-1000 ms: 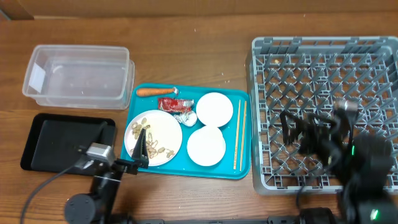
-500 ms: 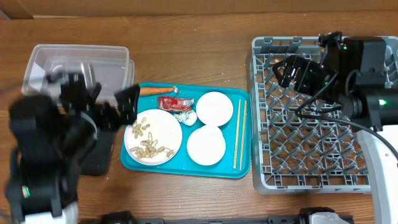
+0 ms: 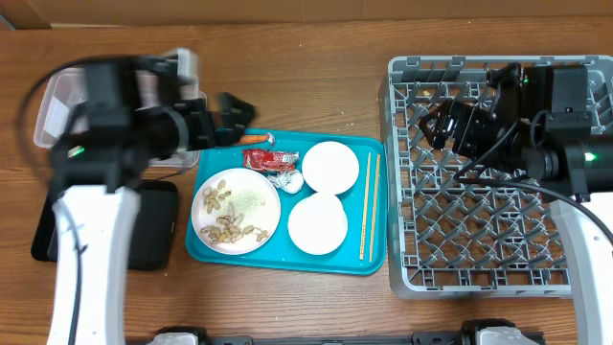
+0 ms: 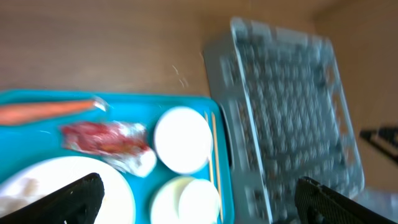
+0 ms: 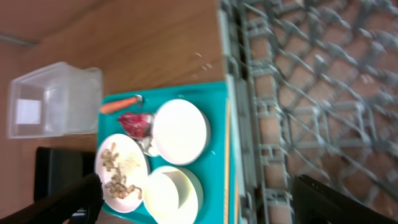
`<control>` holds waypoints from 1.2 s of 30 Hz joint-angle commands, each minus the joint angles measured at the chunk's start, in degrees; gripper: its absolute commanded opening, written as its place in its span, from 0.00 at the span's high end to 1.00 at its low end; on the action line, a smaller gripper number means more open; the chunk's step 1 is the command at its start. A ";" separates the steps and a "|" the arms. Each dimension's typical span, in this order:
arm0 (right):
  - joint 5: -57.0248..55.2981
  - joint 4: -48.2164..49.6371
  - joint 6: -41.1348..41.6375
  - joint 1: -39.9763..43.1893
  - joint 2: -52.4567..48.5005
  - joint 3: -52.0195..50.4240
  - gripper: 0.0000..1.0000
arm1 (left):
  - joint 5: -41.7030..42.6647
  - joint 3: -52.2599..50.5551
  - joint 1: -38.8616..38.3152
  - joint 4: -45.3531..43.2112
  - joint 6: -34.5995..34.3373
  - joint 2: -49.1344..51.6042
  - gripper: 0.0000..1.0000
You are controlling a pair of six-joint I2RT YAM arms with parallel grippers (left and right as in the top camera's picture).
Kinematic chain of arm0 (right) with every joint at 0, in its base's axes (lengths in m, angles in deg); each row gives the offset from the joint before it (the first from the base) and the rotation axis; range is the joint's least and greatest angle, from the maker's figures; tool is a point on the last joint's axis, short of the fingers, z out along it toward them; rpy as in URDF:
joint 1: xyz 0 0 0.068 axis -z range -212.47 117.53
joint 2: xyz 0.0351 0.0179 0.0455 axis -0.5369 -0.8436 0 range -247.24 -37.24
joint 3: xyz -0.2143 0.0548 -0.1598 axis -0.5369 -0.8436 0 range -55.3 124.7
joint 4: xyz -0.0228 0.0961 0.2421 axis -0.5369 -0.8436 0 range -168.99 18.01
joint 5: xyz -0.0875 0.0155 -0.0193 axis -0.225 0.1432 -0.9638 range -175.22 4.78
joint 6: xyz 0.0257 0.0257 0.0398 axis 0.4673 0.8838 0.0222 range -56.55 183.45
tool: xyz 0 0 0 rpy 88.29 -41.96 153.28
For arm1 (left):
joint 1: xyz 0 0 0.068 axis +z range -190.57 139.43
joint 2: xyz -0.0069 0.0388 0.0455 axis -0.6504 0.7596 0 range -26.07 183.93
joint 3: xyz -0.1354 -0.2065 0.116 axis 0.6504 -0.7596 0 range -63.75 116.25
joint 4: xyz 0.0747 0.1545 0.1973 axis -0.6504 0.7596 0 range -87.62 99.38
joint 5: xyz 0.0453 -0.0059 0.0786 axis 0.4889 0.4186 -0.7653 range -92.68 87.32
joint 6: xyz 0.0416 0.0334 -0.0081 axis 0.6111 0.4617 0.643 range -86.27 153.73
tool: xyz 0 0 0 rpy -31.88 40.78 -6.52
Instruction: Sort waste into correct bins and load items into the dishwasher
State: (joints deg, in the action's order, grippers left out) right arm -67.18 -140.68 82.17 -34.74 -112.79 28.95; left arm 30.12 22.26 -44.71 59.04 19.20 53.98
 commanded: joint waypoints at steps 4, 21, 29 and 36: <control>-12.63 -2.91 7.91 1.90 -0.46 1.66 0.00 | -17.03 1.49 -22.51 0.44 0.79 6.27 0.00; -12.44 -11.41 8.28 10.69 0.37 1.66 0.00 | -34.29 1.40 -36.52 4.98 1.66 18.75 0.30; -12.44 -11.39 8.33 10.69 0.37 1.66 0.00 | -34.34 0.07 -36.37 8.37 4.31 24.44 0.44; -12.41 -11.54 8.33 10.69 0.37 1.66 0.00 | -34.84 0.07 -36.35 8.90 5.22 29.22 0.60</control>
State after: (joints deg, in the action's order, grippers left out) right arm -79.25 -152.22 90.41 -24.22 -113.36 28.97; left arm -3.85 22.48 -81.21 67.59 23.01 81.46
